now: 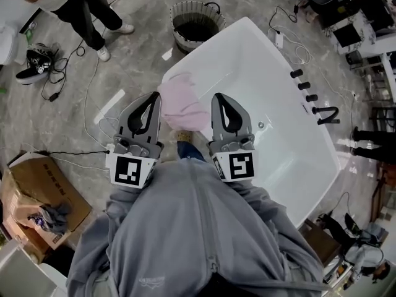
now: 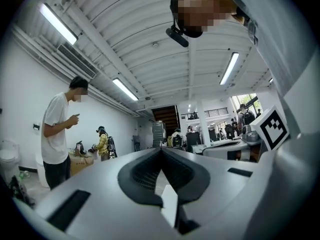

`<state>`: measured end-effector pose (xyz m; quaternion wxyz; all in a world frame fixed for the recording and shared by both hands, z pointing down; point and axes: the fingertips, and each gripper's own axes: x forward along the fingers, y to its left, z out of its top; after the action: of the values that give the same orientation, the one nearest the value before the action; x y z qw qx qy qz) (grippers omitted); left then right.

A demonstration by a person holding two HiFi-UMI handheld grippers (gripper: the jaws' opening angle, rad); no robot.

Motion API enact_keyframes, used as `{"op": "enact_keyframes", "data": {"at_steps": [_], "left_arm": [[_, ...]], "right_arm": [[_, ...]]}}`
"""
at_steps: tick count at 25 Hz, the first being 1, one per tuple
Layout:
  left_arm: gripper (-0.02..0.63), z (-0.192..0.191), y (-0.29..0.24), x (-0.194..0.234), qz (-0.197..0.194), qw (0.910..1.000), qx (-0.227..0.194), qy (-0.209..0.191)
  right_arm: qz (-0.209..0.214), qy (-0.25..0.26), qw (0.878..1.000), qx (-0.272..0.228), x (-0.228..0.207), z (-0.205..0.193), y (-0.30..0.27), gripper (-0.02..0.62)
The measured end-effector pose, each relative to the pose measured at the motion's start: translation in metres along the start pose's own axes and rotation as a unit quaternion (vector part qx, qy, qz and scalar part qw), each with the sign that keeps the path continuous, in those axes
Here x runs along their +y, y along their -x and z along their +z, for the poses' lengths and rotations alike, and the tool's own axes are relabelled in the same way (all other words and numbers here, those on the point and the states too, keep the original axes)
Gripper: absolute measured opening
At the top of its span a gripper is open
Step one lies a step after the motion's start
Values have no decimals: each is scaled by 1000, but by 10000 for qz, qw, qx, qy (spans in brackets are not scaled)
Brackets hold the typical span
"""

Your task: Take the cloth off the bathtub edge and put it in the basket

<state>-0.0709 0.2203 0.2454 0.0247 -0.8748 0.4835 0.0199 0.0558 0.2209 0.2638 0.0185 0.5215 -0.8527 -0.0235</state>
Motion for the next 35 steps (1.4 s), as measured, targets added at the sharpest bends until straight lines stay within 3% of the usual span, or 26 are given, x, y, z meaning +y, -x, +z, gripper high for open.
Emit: {"op": "enact_keyframes", "data": {"at_steps": [7,20,35], "left_arm": [[6,-3,-30,10,161,9998,-100,-74],[6,-37,-64,14,-266,9990,354,19],[6,-126,-92,7,-871,9920,915,79]], "right_arm": [[190,-40,9997,112,-25,-12,-22,5],[72,-232,9988,416,-41,-45,-45,5],[77,-551,9943,907,-54,-135,-62,5]]}}
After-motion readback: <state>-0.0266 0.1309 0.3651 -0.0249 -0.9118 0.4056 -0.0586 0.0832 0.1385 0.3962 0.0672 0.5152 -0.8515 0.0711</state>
